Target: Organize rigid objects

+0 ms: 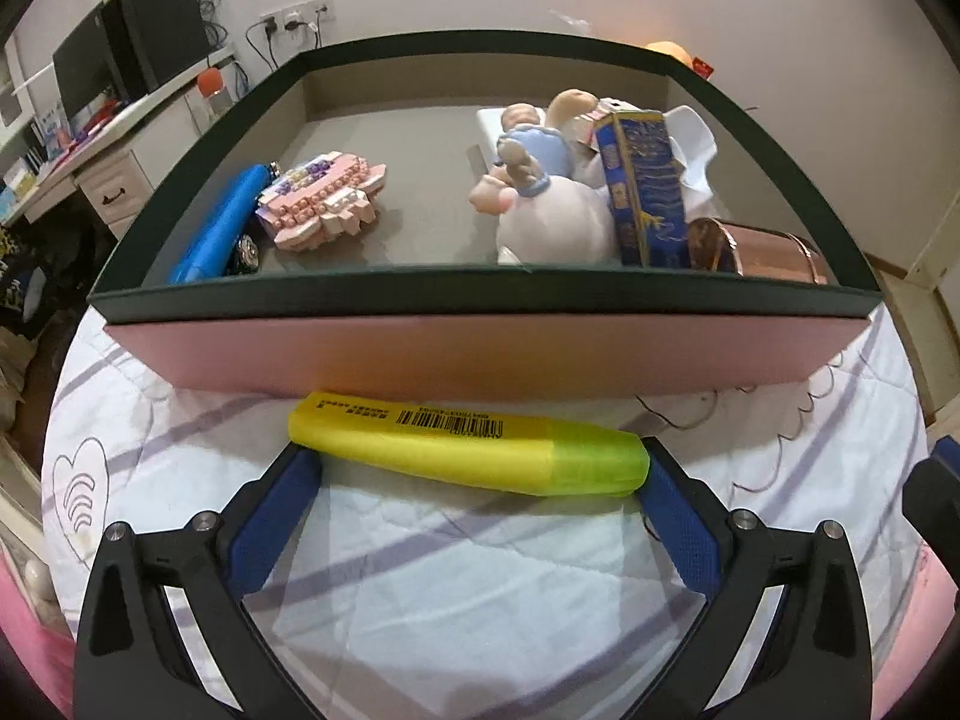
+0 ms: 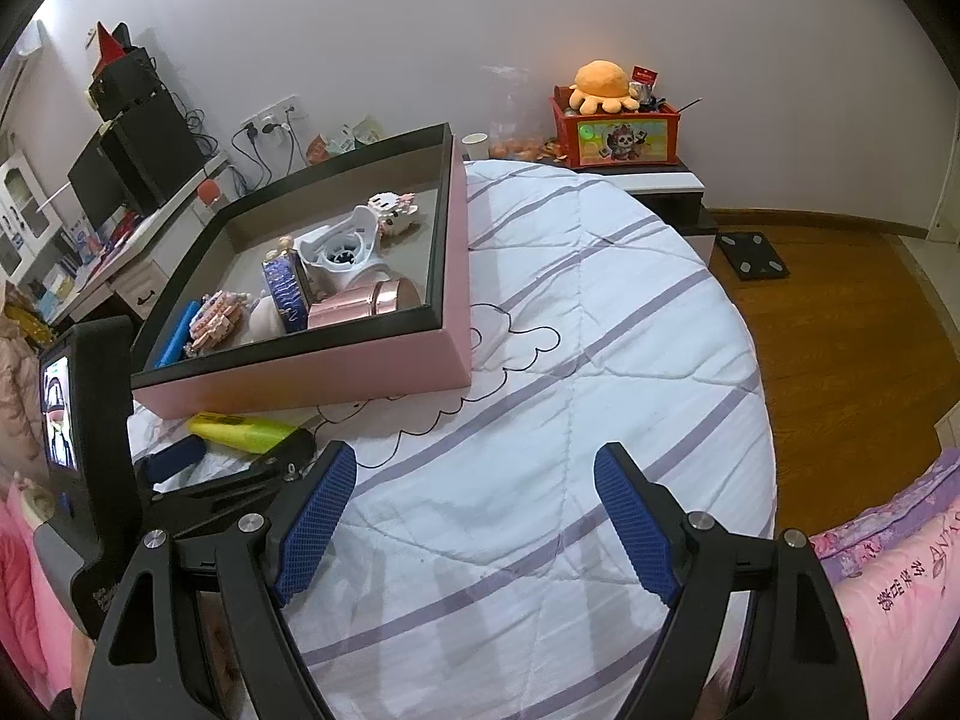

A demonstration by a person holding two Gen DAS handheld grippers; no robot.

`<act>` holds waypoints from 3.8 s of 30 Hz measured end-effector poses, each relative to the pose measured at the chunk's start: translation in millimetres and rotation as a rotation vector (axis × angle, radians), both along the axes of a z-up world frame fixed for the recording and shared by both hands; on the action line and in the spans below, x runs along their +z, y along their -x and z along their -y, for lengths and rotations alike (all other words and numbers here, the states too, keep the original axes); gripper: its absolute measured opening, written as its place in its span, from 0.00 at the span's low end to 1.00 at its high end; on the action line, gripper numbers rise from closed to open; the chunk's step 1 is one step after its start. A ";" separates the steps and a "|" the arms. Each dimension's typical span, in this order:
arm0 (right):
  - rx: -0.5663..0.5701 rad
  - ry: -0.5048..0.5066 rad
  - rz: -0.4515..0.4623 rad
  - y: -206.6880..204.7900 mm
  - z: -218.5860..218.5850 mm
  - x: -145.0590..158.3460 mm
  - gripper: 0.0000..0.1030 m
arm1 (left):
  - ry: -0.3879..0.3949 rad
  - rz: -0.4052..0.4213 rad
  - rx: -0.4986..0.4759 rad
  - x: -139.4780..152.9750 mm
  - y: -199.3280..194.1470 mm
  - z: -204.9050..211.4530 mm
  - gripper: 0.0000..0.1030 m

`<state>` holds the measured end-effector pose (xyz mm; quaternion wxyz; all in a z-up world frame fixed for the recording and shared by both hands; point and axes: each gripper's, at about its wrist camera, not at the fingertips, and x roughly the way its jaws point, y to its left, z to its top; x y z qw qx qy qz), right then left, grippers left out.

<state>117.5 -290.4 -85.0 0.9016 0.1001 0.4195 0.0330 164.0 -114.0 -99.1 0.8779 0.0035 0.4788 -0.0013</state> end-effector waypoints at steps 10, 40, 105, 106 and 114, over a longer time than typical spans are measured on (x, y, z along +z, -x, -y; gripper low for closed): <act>0.010 0.014 -0.009 -4.8 -12.1 -0.5 0.81 | 0.038 0.043 -0.040 4.5 -7.5 -12.2 0.66; 0.040 0.058 0.007 -0.5 -49.1 12.7 0.81 | -0.002 0.007 -0.018 -2.1 -21.7 -56.9 1.00; 0.172 0.086 -0.011 -12.5 -108.7 6.4 0.81 | 0.007 0.037 0.199 6.0 14.0 -164.2 0.72; 0.174 0.087 -0.010 -12.6 -109.5 7.1 0.81 | -0.016 0.044 0.202 6.3 11.6 -164.0 0.91; 0.168 0.095 -0.023 -15.6 -110.4 3.9 0.81 | 0.014 0.055 0.282 -3.6 -3.5 -192.9 0.84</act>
